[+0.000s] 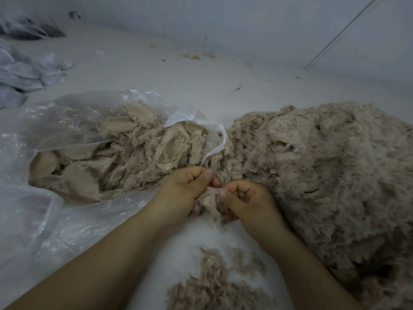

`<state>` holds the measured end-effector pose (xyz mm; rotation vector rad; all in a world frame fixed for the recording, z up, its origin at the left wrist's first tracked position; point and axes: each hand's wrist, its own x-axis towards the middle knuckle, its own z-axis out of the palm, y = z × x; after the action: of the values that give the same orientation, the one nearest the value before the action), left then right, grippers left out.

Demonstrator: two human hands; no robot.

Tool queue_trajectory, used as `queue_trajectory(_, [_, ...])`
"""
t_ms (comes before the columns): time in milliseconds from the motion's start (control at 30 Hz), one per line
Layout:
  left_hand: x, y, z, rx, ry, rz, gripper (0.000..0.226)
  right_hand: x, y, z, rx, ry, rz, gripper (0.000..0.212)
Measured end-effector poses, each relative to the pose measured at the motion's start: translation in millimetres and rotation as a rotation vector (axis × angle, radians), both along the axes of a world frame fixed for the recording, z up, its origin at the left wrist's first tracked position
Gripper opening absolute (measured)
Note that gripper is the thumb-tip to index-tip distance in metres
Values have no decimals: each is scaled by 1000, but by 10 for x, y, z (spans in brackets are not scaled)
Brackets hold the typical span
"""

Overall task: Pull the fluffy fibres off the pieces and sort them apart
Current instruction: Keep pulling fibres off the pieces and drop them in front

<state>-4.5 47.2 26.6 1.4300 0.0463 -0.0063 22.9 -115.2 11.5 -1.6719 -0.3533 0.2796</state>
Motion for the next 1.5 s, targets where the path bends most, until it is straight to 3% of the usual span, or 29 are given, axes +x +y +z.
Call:
queue_trajectory(133, [-19,24,15,164,-11,-109,35,10,3,-1,-26,23,-45,24])
queue_trajectory(200, [-29,28,3,198,-29,-130,29,12,6,-10,-9,29,-30,22])
queue_trajectory(367, [-10,40,-43,122,-14,-32,8,20,-3,-23,-11,27,-43,24])
queue_trajectory(600, [23,16,-66,-14,29,10,10,26,20,-54,-8,-4,23,28])
queue_trajectory(767, [80,0,-73,-198,61,162,6,42,-5,-77,-36,9,31,34])
queue_trajectory(1133, [53,-111,-61,-181,-50,92,8,20,4,-50,13,-30,72,20])
queue_trajectory(1300, [30,-134,-5,-163,-46,49,7,43,-6,-79,-17,0,-18,50])
queue_trajectory(1500, [16,-130,2,-166,-37,10,19,40,1,-67,-35,-8,-72,60])
